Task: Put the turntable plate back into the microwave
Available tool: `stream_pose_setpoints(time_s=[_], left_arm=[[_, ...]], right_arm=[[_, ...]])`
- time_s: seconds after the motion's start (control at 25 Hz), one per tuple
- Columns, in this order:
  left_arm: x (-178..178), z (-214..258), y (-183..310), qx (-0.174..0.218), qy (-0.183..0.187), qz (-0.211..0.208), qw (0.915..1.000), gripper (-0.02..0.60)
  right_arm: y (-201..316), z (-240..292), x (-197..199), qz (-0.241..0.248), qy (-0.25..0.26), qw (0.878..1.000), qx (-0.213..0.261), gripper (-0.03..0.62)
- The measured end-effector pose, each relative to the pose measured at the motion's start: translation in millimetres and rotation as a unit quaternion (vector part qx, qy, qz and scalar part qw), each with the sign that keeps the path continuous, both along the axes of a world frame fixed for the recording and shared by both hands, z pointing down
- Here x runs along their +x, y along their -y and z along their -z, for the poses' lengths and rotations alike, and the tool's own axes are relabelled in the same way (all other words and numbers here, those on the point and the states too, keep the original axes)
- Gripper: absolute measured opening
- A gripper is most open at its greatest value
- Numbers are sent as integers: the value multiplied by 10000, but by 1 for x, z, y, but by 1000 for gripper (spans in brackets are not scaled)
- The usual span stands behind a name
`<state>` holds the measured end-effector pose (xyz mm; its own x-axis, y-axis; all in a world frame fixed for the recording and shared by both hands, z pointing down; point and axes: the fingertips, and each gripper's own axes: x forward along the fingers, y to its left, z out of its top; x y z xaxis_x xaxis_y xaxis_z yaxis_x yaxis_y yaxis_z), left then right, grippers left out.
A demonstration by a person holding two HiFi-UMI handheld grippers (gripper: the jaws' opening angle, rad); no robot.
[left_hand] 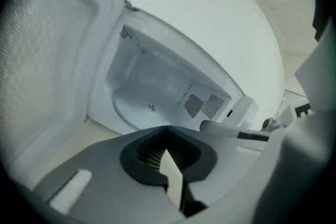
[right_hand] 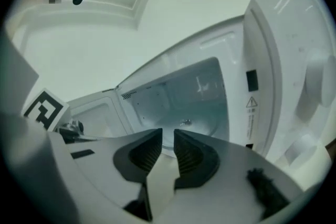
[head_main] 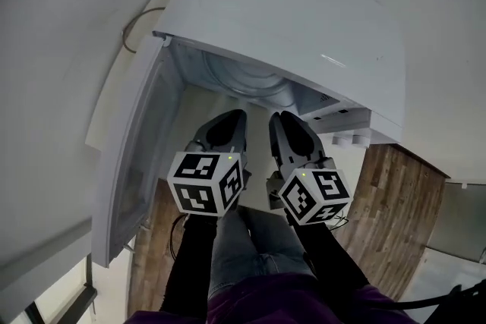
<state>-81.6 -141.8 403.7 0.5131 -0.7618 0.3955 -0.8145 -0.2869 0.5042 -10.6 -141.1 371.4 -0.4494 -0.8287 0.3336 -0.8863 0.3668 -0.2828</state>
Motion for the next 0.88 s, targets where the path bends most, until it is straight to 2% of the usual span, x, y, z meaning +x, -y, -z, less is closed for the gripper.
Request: stream_pose_setpoints(time_s=[0.12,0.28,0.52,0.72,0.88], left_arm=[[4,23,-17,367,328,238,9985,8],[10,57,-28,892,820,441,9917,8],[15,101,-57,990,752,798,9890,8],[10,123,-49,1204,967,864,9842,8],[10,126,-50,1254,968,801,9841,8]], right_arm=[[-13,22,5,79,126,9998,98,61],[-22,54,10,246,86,9985,484,60],[-62,89,23,554,-176,9972,473,37],[-65,102,16,607,-7,9967,540,20],[-69,103,12,671,-199,9957,601,11]])
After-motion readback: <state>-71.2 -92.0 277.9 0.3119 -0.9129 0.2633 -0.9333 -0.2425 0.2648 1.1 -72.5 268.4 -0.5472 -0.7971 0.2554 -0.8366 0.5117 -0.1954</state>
